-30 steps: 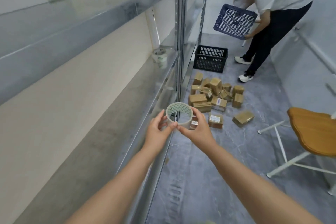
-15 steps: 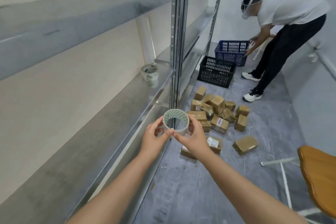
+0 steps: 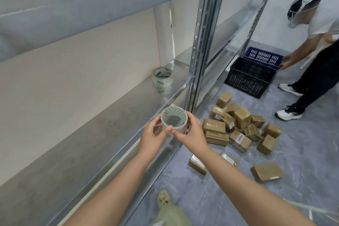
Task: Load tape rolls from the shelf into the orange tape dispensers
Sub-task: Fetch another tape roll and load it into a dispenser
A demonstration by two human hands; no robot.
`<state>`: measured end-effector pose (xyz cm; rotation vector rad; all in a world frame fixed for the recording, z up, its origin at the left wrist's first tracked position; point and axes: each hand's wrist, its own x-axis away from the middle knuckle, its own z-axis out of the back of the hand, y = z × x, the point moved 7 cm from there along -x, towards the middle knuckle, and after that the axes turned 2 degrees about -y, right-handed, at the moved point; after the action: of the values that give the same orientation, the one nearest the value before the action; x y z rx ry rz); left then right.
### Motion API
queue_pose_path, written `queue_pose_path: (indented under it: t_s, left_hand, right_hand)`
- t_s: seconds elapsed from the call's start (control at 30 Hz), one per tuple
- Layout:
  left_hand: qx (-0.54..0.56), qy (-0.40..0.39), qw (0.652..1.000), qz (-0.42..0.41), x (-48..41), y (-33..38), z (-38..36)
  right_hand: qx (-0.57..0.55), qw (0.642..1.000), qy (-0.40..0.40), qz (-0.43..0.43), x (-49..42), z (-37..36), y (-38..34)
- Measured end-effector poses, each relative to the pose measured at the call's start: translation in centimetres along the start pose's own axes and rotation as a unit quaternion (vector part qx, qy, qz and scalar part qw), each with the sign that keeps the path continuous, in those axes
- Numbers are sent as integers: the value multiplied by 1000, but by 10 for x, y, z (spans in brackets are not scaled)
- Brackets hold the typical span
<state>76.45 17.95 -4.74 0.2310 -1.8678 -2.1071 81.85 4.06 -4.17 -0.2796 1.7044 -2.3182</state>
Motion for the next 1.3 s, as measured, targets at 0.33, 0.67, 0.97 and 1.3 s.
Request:
queue_pose_path:
  t_s: [0.33, 0.67, 0.97, 1.3]
  left_hand:
    - [-42, 113, 993, 5, -98, -11, 45]
    - [-35, 256, 965, 56, -116, -20, 67]
    - [-66, 382, 911, 139, -104, -16, 54]
    - [-248, 331, 910, -29, -139, 36, -9]
  right_hand:
    - [80, 993, -75, 39, -120, -51, -12]
    - [78, 975, -195, 72, -180, -99, -19]
    - [83, 927, -354, 92, -197, -116, -5]
    - [69, 971, -140, 184, -243, -37, -15]
